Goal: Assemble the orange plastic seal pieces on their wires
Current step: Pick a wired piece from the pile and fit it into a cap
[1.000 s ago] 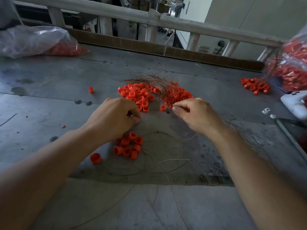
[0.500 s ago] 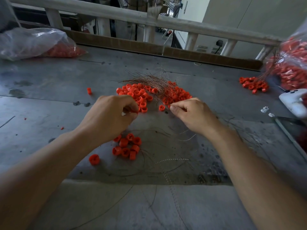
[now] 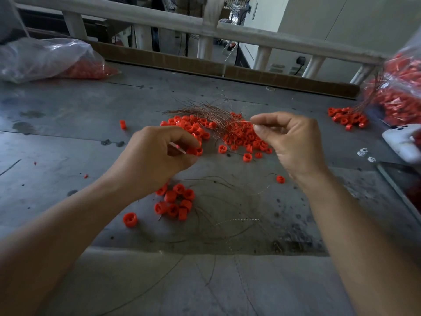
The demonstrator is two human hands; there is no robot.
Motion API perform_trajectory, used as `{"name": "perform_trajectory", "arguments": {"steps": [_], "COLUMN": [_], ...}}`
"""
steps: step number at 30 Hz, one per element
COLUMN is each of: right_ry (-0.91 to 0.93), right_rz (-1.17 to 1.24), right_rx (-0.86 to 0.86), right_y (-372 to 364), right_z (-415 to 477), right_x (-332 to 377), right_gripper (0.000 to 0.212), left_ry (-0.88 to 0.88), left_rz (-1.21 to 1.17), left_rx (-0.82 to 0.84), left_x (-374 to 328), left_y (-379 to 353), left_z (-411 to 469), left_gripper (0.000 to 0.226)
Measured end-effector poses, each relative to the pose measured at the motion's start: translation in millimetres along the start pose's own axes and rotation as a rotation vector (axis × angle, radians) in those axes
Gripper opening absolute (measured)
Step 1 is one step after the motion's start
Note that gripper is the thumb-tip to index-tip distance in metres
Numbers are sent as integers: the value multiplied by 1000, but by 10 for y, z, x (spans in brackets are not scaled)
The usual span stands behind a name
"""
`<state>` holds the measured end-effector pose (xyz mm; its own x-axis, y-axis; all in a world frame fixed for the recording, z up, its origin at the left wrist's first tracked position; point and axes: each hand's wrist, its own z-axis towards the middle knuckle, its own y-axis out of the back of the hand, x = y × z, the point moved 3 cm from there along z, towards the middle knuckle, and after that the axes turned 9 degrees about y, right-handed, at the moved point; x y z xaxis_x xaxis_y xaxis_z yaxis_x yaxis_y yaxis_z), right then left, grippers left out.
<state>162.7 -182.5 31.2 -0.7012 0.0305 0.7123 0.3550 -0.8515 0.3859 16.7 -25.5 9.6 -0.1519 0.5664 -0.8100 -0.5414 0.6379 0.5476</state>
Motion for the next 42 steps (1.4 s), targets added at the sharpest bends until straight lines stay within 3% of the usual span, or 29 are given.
{"name": "perform_trajectory", "arguments": {"steps": [4, 10, 16, 20, 26, 29, 34, 42], "right_ry": [83, 39, 203, 345, 440, 474, 369, 368], "right_rz": [209, 576, 507, 198, -43, -133, -148, -212], "right_rx": [-172, -431, -552, -448, 6, 128, 200, 234], "right_y": [132, 390, 573, 480, 16, -149, -270, -291], "right_z": [26, 102, 101, 75, -105, -172, -221, -234], "right_x": [121, 165, 214, 310, 490, 530, 486, 480], "right_gripper": [23, 14, 13, 15, 19, 15, 7, 1], "left_ry": [48, 53, 116, 155, 147, 128, 125, 143], "left_rz": [-185, -222, -383, -495, -564, -551, -586, -671], "left_rx": [70, 59, 100, 143, 184, 181, 198, 270], "left_x": [-3, -26, -25, -35, -67, -76, -92, -118], "left_y": [1, 11, 19, 8, -9, -12, -9, -9], "left_z": [-8, -6, 5, 7, -3, -6, -18, -58], "left_gripper": [35, 31, 24, 29, 31, 30, 30, 26]}}
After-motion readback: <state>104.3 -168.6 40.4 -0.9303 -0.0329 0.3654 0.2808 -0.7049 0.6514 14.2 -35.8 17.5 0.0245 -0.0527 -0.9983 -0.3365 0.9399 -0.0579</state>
